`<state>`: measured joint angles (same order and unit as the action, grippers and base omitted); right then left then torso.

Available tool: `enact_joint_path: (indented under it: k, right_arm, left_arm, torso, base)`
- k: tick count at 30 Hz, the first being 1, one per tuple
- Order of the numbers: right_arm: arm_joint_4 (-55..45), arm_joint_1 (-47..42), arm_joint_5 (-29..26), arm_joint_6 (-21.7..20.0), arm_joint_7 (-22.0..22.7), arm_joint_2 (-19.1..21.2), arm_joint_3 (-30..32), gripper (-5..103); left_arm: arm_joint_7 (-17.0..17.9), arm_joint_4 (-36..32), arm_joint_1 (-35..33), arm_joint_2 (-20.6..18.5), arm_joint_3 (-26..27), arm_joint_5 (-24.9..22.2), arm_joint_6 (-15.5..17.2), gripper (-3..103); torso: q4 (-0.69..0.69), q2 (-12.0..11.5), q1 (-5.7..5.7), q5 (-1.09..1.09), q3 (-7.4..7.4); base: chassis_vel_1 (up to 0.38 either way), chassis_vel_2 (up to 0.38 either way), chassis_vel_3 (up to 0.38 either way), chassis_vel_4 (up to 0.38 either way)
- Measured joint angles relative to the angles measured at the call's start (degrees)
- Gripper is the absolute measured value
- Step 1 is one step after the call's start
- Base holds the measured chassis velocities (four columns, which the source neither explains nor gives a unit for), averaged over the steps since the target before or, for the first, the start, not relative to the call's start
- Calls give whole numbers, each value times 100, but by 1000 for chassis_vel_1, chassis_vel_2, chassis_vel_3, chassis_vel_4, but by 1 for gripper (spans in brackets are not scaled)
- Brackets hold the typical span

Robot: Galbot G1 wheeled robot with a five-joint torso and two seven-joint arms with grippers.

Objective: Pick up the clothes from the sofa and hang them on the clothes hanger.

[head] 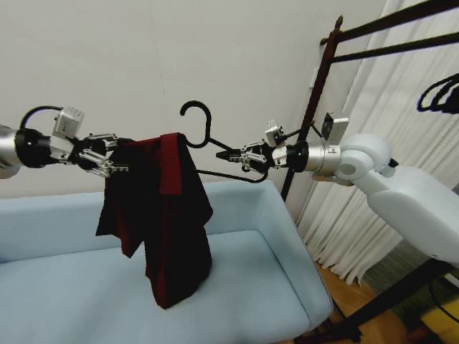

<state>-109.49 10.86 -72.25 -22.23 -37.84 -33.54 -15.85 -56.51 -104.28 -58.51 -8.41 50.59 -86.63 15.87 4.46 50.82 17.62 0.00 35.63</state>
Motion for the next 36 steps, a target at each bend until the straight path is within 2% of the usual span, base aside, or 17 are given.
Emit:
enact_joint_path:
  k: [3, 4, 5, 6, 7, 10, 14, 16, 17, 18, 19, 29, 31, 34, 36]
  right_arm:
    - [7, 17, 5, 34, 8, -27, -35, 1]
    - [7, 17, 5, 34, 8, -27, -35, 1]
    - [8, 34, 5, 41, 20, -48, -53, 1]
    - [14, 56, 6, 50, 25, -66, -73, 1]
    - [23, 79, 6, 57, 27, -78, -94, 1]
    - [38, 120, 6, 75, 29, -92, -121, 1]
    - [73, 157, 7, 97, 29, -104, -165, 1]
    - [74, 154, 9, 102, 29, -108, -165, 1]
    - [74, 144, 12, 106, 30, -112, -169, 1]
    - [74, 142, 13, 107, 30, -112, -171, 1]
    - [70, 130, 17, 119, 32, -115, -180, 1]
    - [114, 91, 116, 154, 109, -123, -196, 1]
    - [163, 53, 178, 217, 158, -102, -190, 12]
    - [186, 24, 185, 229, 213, -77, -163, 17]
    - [235, -15, 183, 233, 270, -37, -111, 28]
  left_arm:
    - [-20, 3, 0, 14, -3, -2, -2, 60]
    - [-20, 3, 0, 14, -3, -2, -2, 60]
    - [-27, 7, 1, 21, -3, -3, -3, 55]
    - [-32, 8, 1, 25, -4, -3, -4, 55]
    - [-34, 9, 1, 30, -4, -3, -5, 44]
    - [-40, 16, 1, 35, -6, -3, -9, 38]
    - [-39, 72, -7, 53, -6, -3, -32, 17]
    - [-36, 76, -7, 58, -6, -3, -36, 17]
    - [-33, 78, -7, 65, -6, -5, -38, 11]
    - [-33, 79, -7, 68, -7, -5, -39, 11]
    - [-33, 78, -8, 80, -7, -5, -43, 3]
    - [-26, 97, 1, 151, -8, -6, -49, 2]
    - [-38, 125, 5, 162, -8, -6, -49, 2]
    - [-71, 135, 5, 169, -8, -3, -49, 2]
    - [-113, 136, 8, 181, -8, 6, -48, 2]
  torso:
    - [0, 0, 0, 0, 0]
    - [0, 0, 0, 0, 0]
    - [0, 0, 0, 0, 0]
    - [0, 0, 0, 0, 0]
    - [0, 0, 0, 0, 0]
    - [0, 0, 0, -1, 0]
    - [0, 0, 0, 0, 0]
    - [0, 0, 0, 0, 0]
    - [0, 0, 0, 0, 0]
    - [0, 0, 0, 0, 0]
    - [0, 0, 0, 0, 0]
    - [0, 0, 0, 0, 0]
    - [0, 0, 0, 0, 0]
    - [0, 0, 0, 0, 0]
    - [0, 0, 0, 0, 0]
  base:
    - [0, 0, 0, 0]
    - [0, 0, 0, 0]
    - [0, 0, 0, 0]
    - [0, 0, 0, 0]
    - [0, 0, 0, 0]
    - [0, 0, 0, 0]
    - [0, 0, 0, 0]
    - [0, 0, 0, 0]
    - [0, 0, 0, 0]
    - [0, 0, 0, 0]
    - [0, 0, 0, 0]
    - [0, 0, 0, 0]
    - [0, 0, 0, 0]
    - [0, 0, 0, 0]
    - [0, 0, 0, 0]
